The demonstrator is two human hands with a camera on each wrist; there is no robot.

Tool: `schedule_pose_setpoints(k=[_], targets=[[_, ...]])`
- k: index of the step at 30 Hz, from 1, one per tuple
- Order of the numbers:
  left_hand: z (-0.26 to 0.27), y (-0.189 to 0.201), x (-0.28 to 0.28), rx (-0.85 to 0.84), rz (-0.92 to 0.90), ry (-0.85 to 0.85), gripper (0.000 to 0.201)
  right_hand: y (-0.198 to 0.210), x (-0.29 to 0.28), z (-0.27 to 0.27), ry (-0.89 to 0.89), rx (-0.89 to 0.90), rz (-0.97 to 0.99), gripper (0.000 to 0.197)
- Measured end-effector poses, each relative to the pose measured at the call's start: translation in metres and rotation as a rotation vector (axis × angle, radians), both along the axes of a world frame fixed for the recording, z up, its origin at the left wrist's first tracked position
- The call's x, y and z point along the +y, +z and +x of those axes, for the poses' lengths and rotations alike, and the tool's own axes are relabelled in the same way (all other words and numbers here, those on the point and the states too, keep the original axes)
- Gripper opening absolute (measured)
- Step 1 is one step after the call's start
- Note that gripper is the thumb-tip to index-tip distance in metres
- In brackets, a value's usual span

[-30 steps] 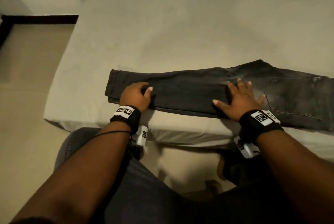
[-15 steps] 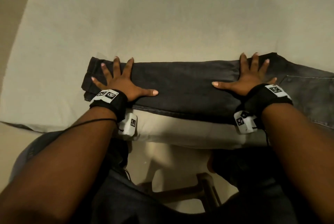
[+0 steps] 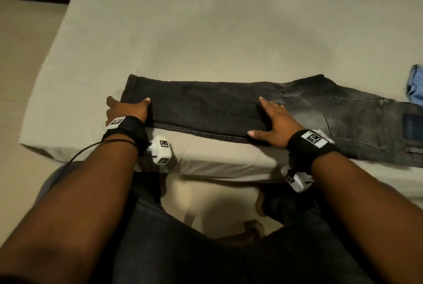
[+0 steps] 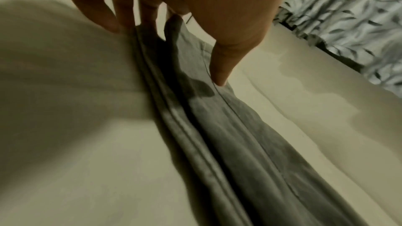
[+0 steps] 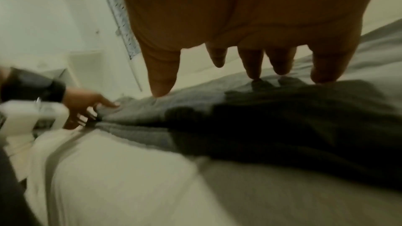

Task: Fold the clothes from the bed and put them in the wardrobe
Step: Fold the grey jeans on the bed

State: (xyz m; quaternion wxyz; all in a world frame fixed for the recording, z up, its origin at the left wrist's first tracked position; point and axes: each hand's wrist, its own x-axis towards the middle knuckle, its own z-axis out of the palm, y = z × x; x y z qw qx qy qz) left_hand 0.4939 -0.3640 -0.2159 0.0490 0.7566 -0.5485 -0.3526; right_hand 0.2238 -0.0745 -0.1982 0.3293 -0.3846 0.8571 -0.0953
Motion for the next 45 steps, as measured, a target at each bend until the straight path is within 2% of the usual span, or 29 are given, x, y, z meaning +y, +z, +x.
schedule_pose_setpoints(k=[2, 4, 7, 9, 10, 12, 13, 14, 15, 16, 17, 18, 19, 20, 22, 25, 28, 30, 33, 34, 36, 37, 39, 40, 42, 43, 44, 45], targets=[[0.007, 0.005, -0.005, 0.194, 0.071, 0.087, 0.094, 0.017, 0.009, 0.002, -0.203, -0.098, -0.165, 0.102], [0.009, 0.015, -0.005, 0.386, 0.153, 0.119, 0.085, 0.031, 0.016, 0.011, -0.359, -0.157, -0.276, 0.091], [-0.006, 0.029, 0.007, 0.594, -0.059, 0.007, 0.06, 0.041, 0.021, 0.029, -0.398, -0.187, -0.328, 0.081], [-0.027, 0.063, 0.044, 0.763, -0.147, -0.169, 0.046, 0.046, 0.018, 0.041, -0.379, -0.241, -0.362, 0.075], [-0.037, 0.075, 0.064, 0.854, -0.107, -0.3, 0.04, 0.048, 0.014, 0.047, -0.4, -0.314, -0.404, 0.067], [-0.056, 0.1, 0.11, 1.07, 0.201, -0.613, 0.04, 0.055, 0.004, 0.059, -0.566, -0.605, -0.514, 0.047], [-0.064, 0.105, 0.128, 1.09, 0.347, -0.762, 0.044, 0.057, 0.0, 0.061, -0.679, -0.776, -0.584, 0.047], [-0.072, 0.109, 0.144, 1.081, 0.434, -0.848, 0.047, 0.058, -0.002, 0.059, -0.794, -0.901, -0.647, 0.055], [-0.079, 0.106, 0.153, 1.057, 0.455, -0.851, 0.046, 0.055, -0.002, 0.053, -0.866, -0.93, -0.672, 0.059], [-0.085, 0.103, 0.159, 1.044, 0.421, -0.81, 0.042, 0.054, -0.001, 0.046, -0.927, -0.897, -0.669, 0.052], [-0.088, 0.095, 0.16, 1.005, 0.327, -0.758, 0.038, 0.048, 0.001, 0.039, -0.969, -0.816, -0.629, 0.036], [-0.091, 0.087, 0.16, 0.943, 0.203, -0.729, 0.034, 0.041, 0.005, 0.03, -1.02, -0.724, -0.581, 0.022], [-0.093, 0.077, 0.156, 0.838, 0.066, -0.736, 0.03, 0.033, 0.01, 0.021, -1.067, -0.66, -0.535, 0.017], [-0.093, 0.069, 0.152, 0.721, -0.054, -0.766, 0.026, 0.028, 0.014, 0.015, -1.106, -0.641, -0.497, 0.018], [-0.095, 0.054, 0.145, 0.527, -0.184, -0.807, 0.021, 0.021, 0.024, 0.0, -1.147, -0.58, -0.496, 0.013], [-0.107, 0.045, 0.147, 0.459, -0.219, -0.767, 0.019, 0.023, 0.047, -0.028, -1.133, -0.383, -0.589, 0.012], [-0.121, 0.035, 0.157, 0.417, -0.205, -0.799, 0.032, 0.017, 0.084, -0.06, -1.261, -0.331, -0.7, 0.012], [-0.131, 0.027, 0.167, 0.35, -0.157, -0.849, 0.057, 0.012, 0.115, -0.075, -1.34, -0.292, -0.58, 0.007], [-0.147, 0.008, 0.179, 0.364, 0.066, -0.758, 0.09, 0.001, 0.153, -0.089, -1.334, -0.268, -0.371, 0.024], [-0.154, 0.003, 0.184, 0.395, 0.145, -0.714, 0.095, 0.001, 0.158, -0.09, -1.324, -0.265, -0.356, 0.027], [-0.167, -0.005, 0.192, 0.442, 0.221, -0.679, 0.099, -0.003, 0.162, -0.088, -1.411, -0.371, -0.427, 0.028], [-0.173, -0.007, 0.194, 0.468, 0.235, -0.673, 0.094, -0.003, 0.161, -0.087, -1.426, -0.407, -0.459, 0.027], [-0.183, -0.006, 0.199, 0.47, 0.243, -0.649, 0.067, -0.011, 0.159, -0.087, -1.376, -0.444, -0.474, 0.032], [-0.186, -0.007, 0.198, 0.444, 0.234, -0.645, 0.058, -0.025, 0.163, -0.094, -1.349, -0.445, -0.46, 0.047], [-0.187, -0.004, 0.195, 0.398, 0.184, -0.664, 0.051, -0.067, 0.171, -0.113, -1.339, -0.417, -0.459, 0.098], [-0.187, -0.002, 0.19, 0.402, 0.152, -0.668, 0.048, -0.092, 0.179, -0.125, -1.325, -0.37, -0.449, 0.113], [-0.185, 0.007, 0.186, 0.403, 0.139, -0.676, 0.046, -0.095, 0.18, -0.127, -1.297, -0.335, -0.415, 0.112], [-0.182, 0.016, 0.18, 0.402, 0.124, -0.683, 0.045, -0.079, 0.174, -0.118, -1.264, -0.308, -0.363, 0.101]])
